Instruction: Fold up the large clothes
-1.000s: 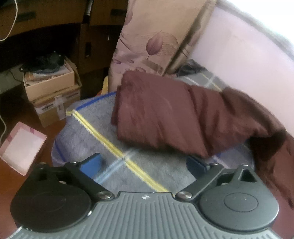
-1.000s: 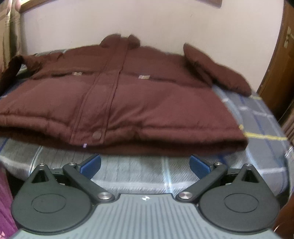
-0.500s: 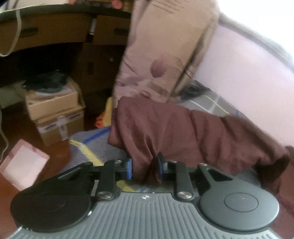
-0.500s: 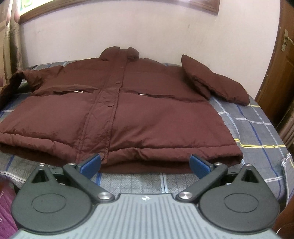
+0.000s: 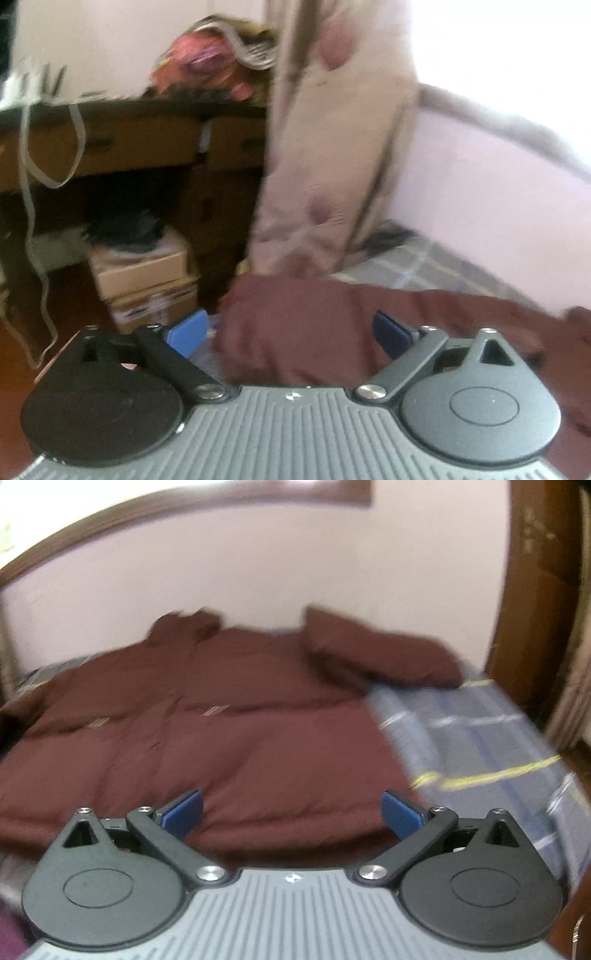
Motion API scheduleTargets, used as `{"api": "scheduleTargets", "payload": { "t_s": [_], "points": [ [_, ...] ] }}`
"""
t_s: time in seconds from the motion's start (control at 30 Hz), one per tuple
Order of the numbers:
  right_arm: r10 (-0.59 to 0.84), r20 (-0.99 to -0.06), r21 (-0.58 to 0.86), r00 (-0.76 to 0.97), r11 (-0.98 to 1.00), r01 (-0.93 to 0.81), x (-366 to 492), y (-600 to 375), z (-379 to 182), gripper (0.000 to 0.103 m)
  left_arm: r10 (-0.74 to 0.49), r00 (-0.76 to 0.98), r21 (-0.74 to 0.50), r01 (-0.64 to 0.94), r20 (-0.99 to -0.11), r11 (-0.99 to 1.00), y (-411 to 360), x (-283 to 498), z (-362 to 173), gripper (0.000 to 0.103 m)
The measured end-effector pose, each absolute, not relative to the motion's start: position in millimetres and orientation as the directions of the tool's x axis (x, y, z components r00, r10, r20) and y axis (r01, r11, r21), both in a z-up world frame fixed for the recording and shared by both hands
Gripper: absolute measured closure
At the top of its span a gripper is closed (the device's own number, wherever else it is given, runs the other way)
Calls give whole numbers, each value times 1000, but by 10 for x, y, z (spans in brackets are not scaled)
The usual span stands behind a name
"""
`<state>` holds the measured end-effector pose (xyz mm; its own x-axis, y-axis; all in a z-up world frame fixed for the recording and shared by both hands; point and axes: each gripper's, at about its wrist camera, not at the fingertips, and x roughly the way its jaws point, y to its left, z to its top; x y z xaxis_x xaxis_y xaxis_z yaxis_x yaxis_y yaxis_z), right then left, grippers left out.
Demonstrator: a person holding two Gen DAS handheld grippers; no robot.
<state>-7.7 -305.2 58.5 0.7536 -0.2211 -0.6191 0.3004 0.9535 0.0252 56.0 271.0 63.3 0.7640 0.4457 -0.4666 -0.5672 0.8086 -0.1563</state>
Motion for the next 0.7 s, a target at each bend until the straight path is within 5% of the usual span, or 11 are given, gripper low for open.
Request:
{"api": "scheduleTargets", "payload": {
  "t_s": [0.17,0.33,0.5,0.7],
  "points": [
    [-282,-539,-10,793,944,329,400,-3469,623,0,250,836,-202,-388,-489,899,2196,712,739,6],
    [-265,-557,-8,787,949,314,1188,-3743,438,0,83,847,-198,-216,-525,956,1496,842,630,6],
    [-125,-531,604,838,638,478,1224,-4924,86,0,2,844,-163,-106,-536,981,1053,829,512,5],
    [-170,-593,679,787,419,602,1229,-5972,-371,0,0,837,-102,-66,-547,993,736,1024,426,3]
  ]
}}
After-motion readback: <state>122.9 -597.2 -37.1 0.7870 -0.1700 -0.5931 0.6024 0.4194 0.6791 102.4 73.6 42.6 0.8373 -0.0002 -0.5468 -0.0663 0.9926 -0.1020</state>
